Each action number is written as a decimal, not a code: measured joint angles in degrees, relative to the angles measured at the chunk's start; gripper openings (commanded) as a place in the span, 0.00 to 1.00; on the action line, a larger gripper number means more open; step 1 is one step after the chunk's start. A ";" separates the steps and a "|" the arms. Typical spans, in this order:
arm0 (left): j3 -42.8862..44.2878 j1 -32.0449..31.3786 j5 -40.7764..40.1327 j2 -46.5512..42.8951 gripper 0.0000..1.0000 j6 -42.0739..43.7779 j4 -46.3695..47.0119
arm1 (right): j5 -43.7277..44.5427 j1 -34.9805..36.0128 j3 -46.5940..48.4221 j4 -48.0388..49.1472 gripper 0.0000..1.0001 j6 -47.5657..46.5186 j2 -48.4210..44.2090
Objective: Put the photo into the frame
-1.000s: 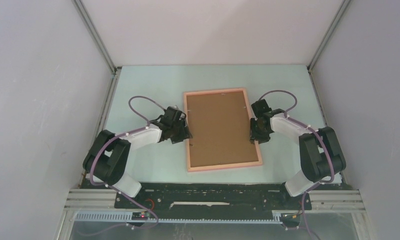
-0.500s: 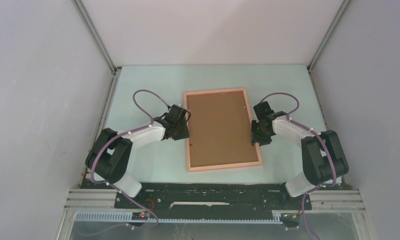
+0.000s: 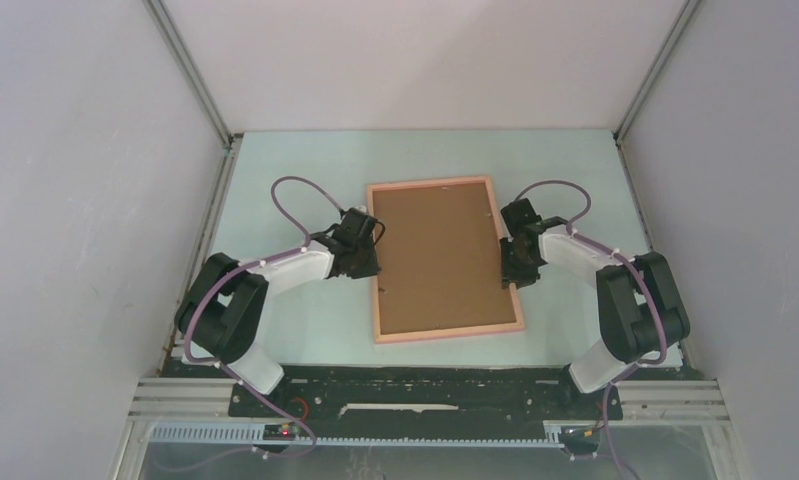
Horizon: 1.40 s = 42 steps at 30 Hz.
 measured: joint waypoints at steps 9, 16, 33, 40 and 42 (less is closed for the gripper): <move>0.00 0.00 -0.02 0.00 0.20 0.22 0.02 | 1.20 0.68 0.55 -0.59 0.00 0.02 0.42; 0.00 -0.02 -0.02 0.00 0.19 0.22 0.02 | 2.51 1.55 0.63 -0.48 0.00 -1.90 0.39; 0.39 0.15 0.04 0.00 0.32 1.53 -2.89 | -9.62 -4.50 0.04 3.93 0.41 -3.39 -2.19; 0.39 0.17 1.46 -0.63 0.39 1.97 -3.45 | -10.12 -3.91 1.27 4.00 0.44 -2.93 -1.29; 0.39 0.17 2.03 -0.66 0.40 1.97 -3.45 | -8.85 -2.93 1.42 3.54 0.47 -2.93 -0.76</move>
